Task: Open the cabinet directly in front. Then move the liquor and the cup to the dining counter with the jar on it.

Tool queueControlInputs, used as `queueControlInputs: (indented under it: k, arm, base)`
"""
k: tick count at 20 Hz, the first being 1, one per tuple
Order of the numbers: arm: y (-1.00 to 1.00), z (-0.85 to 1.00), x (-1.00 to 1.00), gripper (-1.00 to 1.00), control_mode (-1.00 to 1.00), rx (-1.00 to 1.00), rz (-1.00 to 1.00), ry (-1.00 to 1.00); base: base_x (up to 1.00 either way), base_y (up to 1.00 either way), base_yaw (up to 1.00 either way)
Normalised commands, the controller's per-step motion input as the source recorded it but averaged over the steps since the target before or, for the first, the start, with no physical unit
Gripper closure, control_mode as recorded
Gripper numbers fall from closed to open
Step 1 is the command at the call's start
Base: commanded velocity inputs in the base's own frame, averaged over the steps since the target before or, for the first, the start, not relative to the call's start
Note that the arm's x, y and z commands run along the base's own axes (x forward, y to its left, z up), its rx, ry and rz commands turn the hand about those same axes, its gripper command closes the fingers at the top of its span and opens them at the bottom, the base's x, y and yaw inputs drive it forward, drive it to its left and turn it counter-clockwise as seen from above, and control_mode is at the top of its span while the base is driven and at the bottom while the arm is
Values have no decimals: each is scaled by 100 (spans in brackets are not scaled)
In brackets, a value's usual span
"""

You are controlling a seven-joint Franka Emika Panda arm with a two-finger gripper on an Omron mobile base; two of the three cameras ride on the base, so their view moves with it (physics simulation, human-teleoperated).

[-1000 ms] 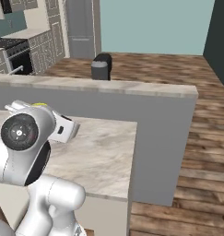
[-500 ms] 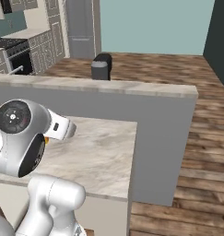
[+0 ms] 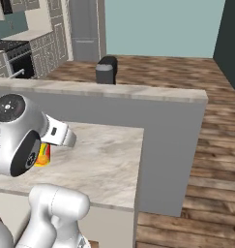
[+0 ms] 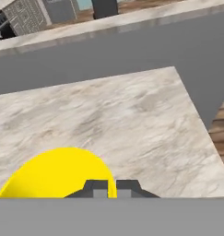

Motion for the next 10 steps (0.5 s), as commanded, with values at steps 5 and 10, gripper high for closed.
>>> queueControlInputs:
  k: [5,10]
  arm:
    - [22,-29,23,100,-100,-7,0,6]
    - [27,-28,41,100,-100,-5,0,0]
  base:
    - [0,0,0]
    - [0,0,0]
